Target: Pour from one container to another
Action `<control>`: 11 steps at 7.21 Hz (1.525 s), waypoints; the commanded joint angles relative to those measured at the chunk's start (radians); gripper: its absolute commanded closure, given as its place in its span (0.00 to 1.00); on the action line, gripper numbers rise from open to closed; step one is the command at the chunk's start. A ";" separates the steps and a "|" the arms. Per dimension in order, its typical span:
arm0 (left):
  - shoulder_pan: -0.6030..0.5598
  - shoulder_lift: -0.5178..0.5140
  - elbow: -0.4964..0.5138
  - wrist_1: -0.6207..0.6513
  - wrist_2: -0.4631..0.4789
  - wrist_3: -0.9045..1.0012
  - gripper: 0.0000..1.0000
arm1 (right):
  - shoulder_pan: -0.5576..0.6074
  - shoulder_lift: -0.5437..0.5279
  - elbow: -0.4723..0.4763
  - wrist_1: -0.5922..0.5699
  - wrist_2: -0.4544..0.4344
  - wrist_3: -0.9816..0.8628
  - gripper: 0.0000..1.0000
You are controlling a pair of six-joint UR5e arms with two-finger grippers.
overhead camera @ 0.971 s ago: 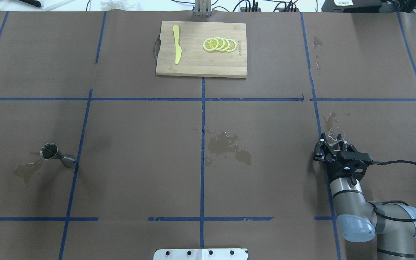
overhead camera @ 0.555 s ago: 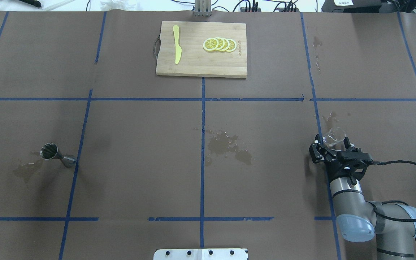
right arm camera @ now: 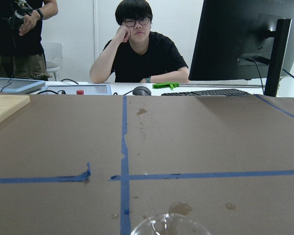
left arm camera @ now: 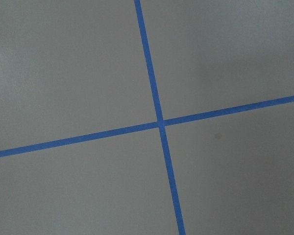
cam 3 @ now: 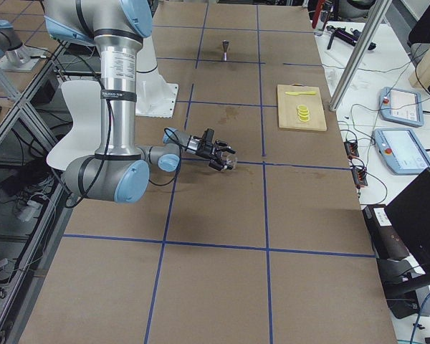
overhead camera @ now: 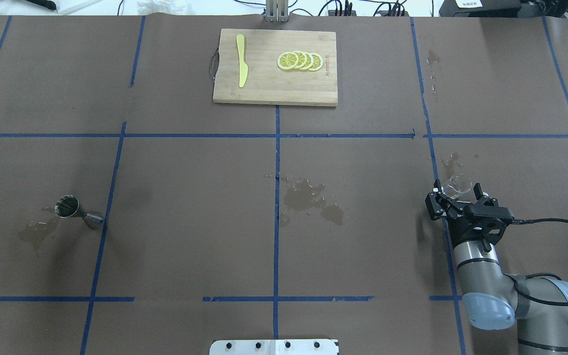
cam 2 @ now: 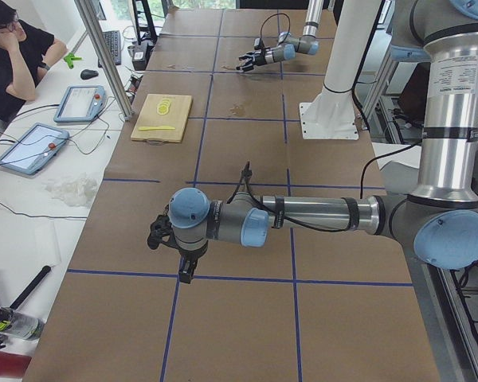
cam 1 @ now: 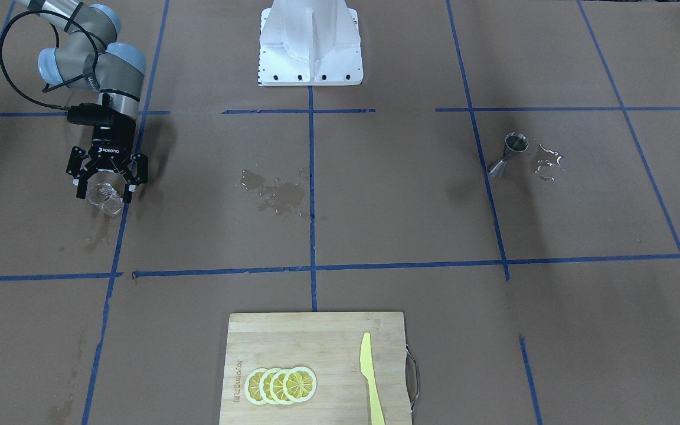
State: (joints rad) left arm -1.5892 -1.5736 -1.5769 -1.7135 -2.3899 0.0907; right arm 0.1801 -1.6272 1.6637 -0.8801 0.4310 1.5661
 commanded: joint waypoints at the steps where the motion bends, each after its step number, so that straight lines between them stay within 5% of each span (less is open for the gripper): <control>1: 0.000 0.001 0.000 0.000 0.000 0.000 0.00 | 0.001 -0.002 0.051 0.000 -0.050 -0.046 0.00; 4: 0.000 0.001 0.000 0.000 0.000 0.000 0.00 | 0.016 -0.002 0.089 -0.003 -0.040 -0.134 0.00; 6: 0.000 0.001 0.000 -0.002 0.000 0.001 0.00 | 0.129 0.009 0.111 -0.005 0.096 -0.290 0.00; 11: 0.000 0.001 0.000 -0.002 0.000 0.001 0.00 | 0.675 0.009 0.076 -0.011 0.862 -0.841 0.00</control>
State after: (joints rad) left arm -1.5892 -1.5723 -1.5769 -1.7148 -2.3899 0.0920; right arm 0.7083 -1.6153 1.7615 -0.8888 1.0794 0.8856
